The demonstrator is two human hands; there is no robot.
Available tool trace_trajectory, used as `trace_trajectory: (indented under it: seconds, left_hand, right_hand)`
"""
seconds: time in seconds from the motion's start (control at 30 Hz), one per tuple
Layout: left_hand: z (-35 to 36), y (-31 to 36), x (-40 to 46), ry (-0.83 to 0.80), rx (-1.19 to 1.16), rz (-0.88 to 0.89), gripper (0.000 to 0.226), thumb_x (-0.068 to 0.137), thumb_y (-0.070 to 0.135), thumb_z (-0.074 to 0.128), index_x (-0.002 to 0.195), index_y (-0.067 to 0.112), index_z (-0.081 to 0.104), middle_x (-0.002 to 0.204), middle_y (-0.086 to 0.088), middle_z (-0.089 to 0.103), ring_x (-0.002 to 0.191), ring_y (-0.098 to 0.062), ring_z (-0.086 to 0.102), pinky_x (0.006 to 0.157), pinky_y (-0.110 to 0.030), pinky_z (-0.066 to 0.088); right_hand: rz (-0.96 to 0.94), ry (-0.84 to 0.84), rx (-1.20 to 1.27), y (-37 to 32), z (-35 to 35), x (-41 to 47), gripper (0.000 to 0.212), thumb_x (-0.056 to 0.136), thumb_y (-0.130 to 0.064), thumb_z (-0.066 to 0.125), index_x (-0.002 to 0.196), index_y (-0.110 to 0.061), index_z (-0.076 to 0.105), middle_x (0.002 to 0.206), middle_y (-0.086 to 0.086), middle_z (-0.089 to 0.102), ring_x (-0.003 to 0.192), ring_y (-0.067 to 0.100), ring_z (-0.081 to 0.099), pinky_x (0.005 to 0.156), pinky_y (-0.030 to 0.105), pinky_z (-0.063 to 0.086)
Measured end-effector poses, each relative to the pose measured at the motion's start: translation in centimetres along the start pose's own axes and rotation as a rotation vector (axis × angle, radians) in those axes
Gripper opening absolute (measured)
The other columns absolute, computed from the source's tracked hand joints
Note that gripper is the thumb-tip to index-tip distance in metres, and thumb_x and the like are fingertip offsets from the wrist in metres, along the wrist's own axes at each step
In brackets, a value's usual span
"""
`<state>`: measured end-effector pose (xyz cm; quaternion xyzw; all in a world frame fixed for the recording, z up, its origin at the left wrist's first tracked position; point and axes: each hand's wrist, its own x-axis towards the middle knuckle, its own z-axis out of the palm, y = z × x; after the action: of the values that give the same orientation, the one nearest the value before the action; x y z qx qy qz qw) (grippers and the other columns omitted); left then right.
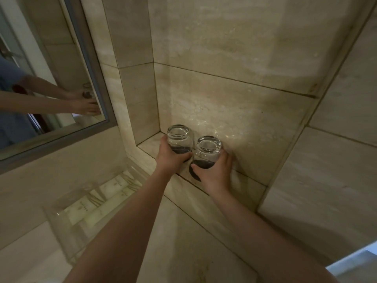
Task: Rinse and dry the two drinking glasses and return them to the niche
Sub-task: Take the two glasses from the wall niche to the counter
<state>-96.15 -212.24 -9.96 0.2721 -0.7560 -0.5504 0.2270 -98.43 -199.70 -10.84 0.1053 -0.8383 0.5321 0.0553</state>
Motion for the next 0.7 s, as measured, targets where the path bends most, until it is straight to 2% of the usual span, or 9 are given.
trace_trajectory:
  seconds: [0.13, 0.23, 0.4, 0.5, 0.6, 0.7]
  left_hand:
    - [-0.8, 0.5, -1.2, -0.004, -0.040, 0.043, 0.085, 0.059, 0.009, 0.084, 0.129, 0.017, 0.037, 0.121, -0.004, 0.058, 0.108, -0.019, 0.059, 0.093, -0.035, 0.050]
    - [-1.9, 0.7, -2.2, 0.003, -0.031, 0.058, 0.082, 0.062, 0.008, 0.082, 0.130, 0.016, 0.037, 0.125, -0.004, 0.054, 0.108, -0.016, 0.054, 0.087, -0.025, 0.045]
    - [-4.8, 0.4, -4.1, 0.027, 0.023, 0.030, 0.088, 0.065, 0.017, 0.082, 0.137, 0.021, 0.032, 0.132, -0.005, 0.045, 0.123, -0.021, 0.043, 0.101, -0.035, 0.041]
    - [-6.8, 0.2, -5.8, 0.014, 0.008, 0.042, 0.085, 0.066, 0.015, 0.081, 0.135, 0.022, 0.033, 0.127, -0.003, 0.047, 0.120, -0.018, 0.044, 0.099, -0.031, 0.041]
    - [-8.8, -0.6, -7.4, 0.014, 0.035, 0.028, 0.088, 0.066, 0.021, 0.082, 0.137, 0.023, 0.030, 0.134, -0.005, 0.044, 0.125, -0.019, 0.040, 0.104, -0.038, 0.040]
    - [-10.7, -1.6, -9.2, 0.057, 0.084, -0.001, 0.090, 0.063, 0.028, 0.083, 0.136, 0.024, 0.031, 0.126, -0.004, 0.047, 0.119, -0.017, 0.046, 0.099, -0.036, 0.044]
  right_hand:
    - [-0.007, 0.000, 0.005, 0.0, -0.1, -0.1, 0.088, 0.064, -0.024, 0.083, 0.136, -0.009, 0.035, 0.139, 0.006, 0.034, 0.131, 0.020, 0.032, 0.105, 0.027, 0.031]
    - [0.001, 0.000, -0.004, 0.0, -0.1, 0.0, 0.092, 0.063, -0.026, 0.084, 0.137, -0.010, 0.033, 0.142, 0.007, 0.033, 0.134, 0.022, 0.029, 0.111, 0.034, 0.029]
    - [0.015, 0.010, -0.016, 0.0, 0.0, 0.1, 0.091, 0.061, -0.026, 0.085, 0.136, -0.009, 0.036, 0.139, 0.009, 0.036, 0.132, 0.025, 0.031, 0.110, 0.038, 0.031]
    - [0.011, 0.003, -0.006, 0.0, -0.1, 0.0, 0.090, 0.060, -0.024, 0.085, 0.134, -0.007, 0.037, 0.138, 0.011, 0.037, 0.130, 0.027, 0.034, 0.109, 0.038, 0.032]
    - [0.010, -0.003, -0.008, 0.0, -0.1, -0.1, 0.091, 0.059, -0.024, 0.086, 0.134, -0.005, 0.037, 0.138, 0.013, 0.036, 0.128, 0.029, 0.036, 0.108, 0.040, 0.034]
    - [0.010, 0.014, -0.009, 0.0, -0.1, -0.3, 0.091, 0.057, -0.025, 0.087, 0.131, -0.002, 0.040, 0.135, 0.015, 0.039, 0.126, 0.030, 0.038, 0.107, 0.039, 0.035]
